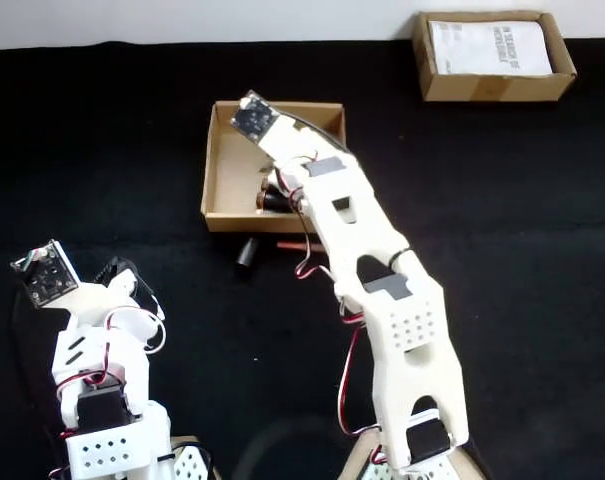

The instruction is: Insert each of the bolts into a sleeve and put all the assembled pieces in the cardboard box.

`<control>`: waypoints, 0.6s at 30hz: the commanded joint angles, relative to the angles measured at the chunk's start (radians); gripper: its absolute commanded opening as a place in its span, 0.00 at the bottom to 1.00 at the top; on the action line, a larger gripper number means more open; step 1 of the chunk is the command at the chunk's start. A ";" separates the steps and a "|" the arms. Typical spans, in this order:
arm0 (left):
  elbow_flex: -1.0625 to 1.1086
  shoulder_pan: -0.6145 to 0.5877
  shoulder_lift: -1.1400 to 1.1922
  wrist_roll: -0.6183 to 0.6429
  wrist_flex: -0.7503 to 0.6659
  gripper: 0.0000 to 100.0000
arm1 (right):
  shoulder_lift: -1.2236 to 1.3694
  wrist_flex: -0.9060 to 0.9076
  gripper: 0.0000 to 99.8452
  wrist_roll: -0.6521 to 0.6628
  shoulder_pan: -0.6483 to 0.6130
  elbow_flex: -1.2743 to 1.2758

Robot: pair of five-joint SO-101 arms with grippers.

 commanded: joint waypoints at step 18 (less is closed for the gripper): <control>0.019 0.030 -0.002 0.008 0.000 0.01 | -0.446 0.961 0.14 -0.700 -0.180 -0.228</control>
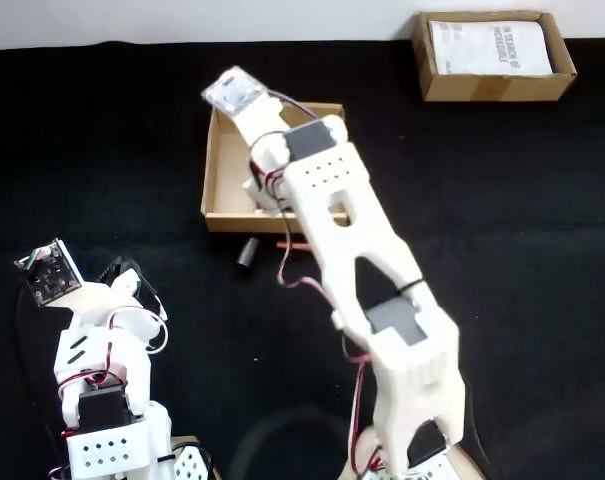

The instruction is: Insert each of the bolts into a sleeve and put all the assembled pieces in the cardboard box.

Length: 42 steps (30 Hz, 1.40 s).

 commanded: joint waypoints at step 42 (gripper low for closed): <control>0.019 0.016 -0.001 -0.046 0.008 0.01 | 0.337 -0.122 0.14 -0.973 -0.151 -0.038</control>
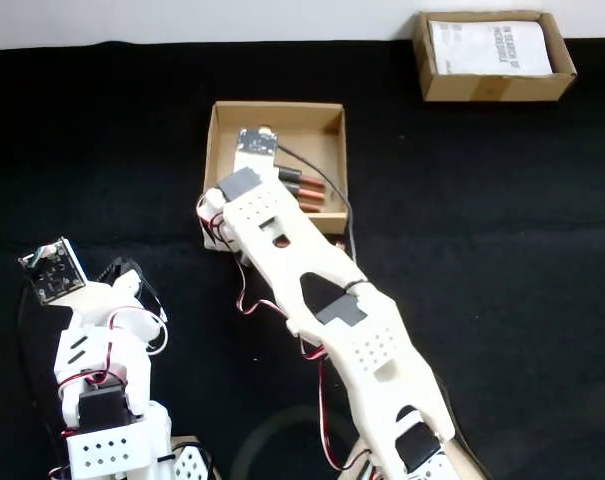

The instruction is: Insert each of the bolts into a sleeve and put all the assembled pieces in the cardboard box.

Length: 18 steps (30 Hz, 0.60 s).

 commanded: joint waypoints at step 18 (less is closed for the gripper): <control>0.019 0.016 -0.001 -0.005 0.002 0.01 | 0.018 0.081 0.01 0.005 0.059 -0.104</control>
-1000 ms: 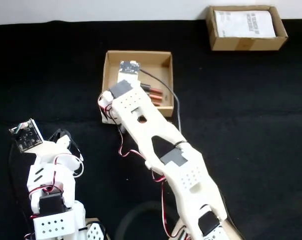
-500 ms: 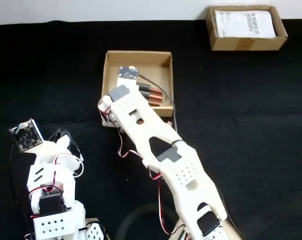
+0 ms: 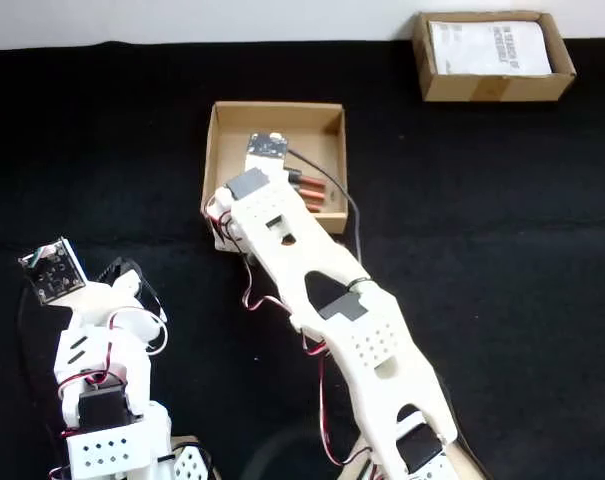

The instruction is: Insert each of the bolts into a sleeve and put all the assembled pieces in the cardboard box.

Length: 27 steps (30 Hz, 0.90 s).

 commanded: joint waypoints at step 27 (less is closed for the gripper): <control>0.019 0.150 -0.001 -0.104 0.135 0.01 | -1.182 0.392 0.01 0.414 0.705 0.205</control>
